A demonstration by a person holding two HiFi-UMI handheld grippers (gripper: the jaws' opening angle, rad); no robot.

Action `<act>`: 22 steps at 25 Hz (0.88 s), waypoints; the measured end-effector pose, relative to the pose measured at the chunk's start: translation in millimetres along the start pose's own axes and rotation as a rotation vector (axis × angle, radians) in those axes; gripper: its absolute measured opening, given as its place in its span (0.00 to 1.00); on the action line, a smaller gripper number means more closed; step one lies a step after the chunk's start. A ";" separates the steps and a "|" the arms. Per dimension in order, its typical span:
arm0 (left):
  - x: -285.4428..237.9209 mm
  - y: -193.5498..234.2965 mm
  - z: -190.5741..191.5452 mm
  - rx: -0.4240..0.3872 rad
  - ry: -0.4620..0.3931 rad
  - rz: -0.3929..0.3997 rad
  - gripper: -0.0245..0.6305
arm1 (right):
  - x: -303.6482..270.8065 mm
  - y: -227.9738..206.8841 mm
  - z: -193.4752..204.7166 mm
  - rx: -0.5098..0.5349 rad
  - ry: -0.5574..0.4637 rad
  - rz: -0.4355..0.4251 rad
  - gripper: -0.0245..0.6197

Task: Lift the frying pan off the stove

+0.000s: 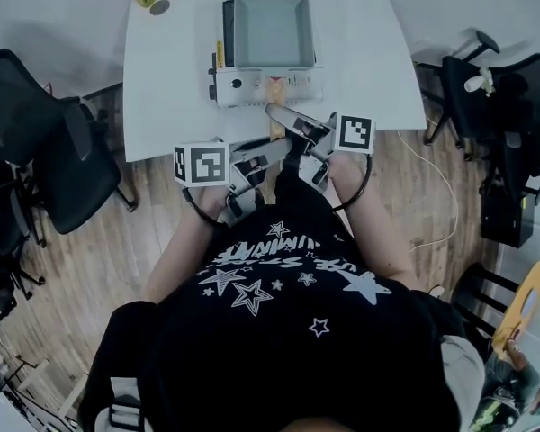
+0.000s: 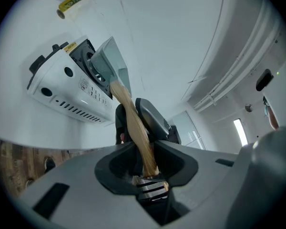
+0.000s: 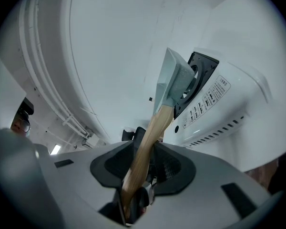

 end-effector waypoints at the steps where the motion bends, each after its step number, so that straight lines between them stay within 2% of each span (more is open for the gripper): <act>1: 0.2 -2.1 3.2 -0.001 0.006 0.006 0.22 | 2.1 2.6 2.7 0.004 -0.005 -0.002 0.24; 11: 0.0 -13.5 30.1 -0.005 0.029 0.015 0.22 | 21.4 8.7 24.7 0.005 0.001 -0.002 0.24; 22: -13.8 -38.2 73.2 -0.006 -0.014 -0.022 0.22 | 60.4 22.1 52.2 0.030 0.051 -0.032 0.24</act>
Point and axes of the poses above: the fingertips, and each gripper's own axes: x backward along the fingers, y to its left, z out of its underside, the point moved 2 cm from there along x, backward along the fingers, and after that the axes turned 12 degrees about z, right-handed, at the moved point
